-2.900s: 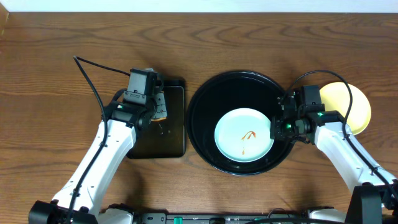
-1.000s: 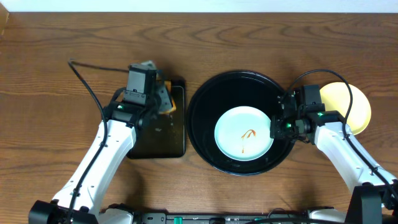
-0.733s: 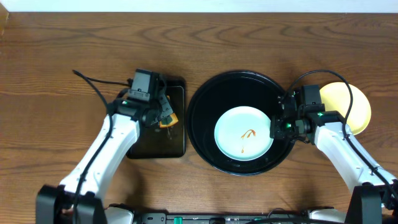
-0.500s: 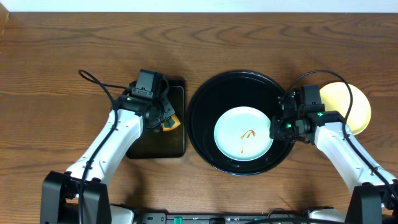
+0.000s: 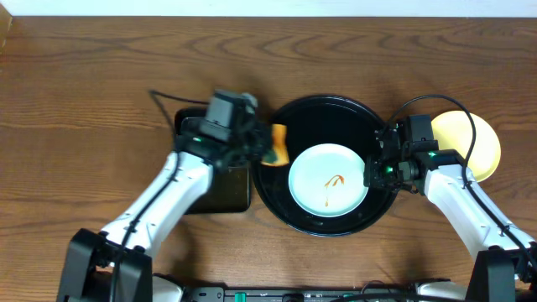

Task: Clean dirty plates on tray and stack at the side
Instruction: 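Scrub the sauce off the pale green plate with the sponge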

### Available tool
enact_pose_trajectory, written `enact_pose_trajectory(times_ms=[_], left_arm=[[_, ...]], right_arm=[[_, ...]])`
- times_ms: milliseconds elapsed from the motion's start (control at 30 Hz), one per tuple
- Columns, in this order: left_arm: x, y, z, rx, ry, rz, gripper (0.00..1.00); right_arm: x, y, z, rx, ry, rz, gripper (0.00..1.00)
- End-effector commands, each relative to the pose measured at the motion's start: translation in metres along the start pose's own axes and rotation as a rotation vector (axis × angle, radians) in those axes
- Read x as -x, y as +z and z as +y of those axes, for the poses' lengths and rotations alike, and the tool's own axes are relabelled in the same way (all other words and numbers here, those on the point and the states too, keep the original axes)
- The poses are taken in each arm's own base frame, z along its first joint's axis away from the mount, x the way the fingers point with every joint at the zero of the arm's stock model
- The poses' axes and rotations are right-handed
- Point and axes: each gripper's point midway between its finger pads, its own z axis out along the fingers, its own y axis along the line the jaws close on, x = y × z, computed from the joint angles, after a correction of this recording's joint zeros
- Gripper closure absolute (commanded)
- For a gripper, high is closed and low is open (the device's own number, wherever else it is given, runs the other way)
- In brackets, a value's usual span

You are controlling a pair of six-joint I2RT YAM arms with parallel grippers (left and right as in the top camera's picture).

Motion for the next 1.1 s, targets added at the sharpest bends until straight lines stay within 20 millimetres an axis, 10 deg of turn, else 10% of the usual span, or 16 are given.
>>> enact_pose_trajectory(times_ms=[0, 367, 633, 867, 1067], left_arm=[[-0.024, 0.016, -0.041, -0.096, 0.116, 0.060, 0.93], [-0.089, 0.073, -0.080, -0.162, 0.229, 0.180, 0.92], [-0.111, 0.106, -0.070, -0.125, 0.162, 0.229, 0.93], [-0.116, 0.125, -0.044, -0.033, 0.143, 0.232, 0.93], [-0.089, 0.115, 0.021, 0.229, 0.125, 0.159, 0.92]], right_arm=[[0.000, 0.004, 0.007, 0.027, -0.004, -0.003, 0.99], [-0.011, 0.040, 0.010, 0.017, -0.035, 0.080, 0.99], [-0.014, 0.046, 0.010, -0.002, -0.035, 0.093, 0.99], [-0.014, 0.046, 0.009, -0.002, -0.033, 0.096, 0.99], [-0.016, 0.046, 0.009, -0.004, -0.033, 0.101, 0.99]])
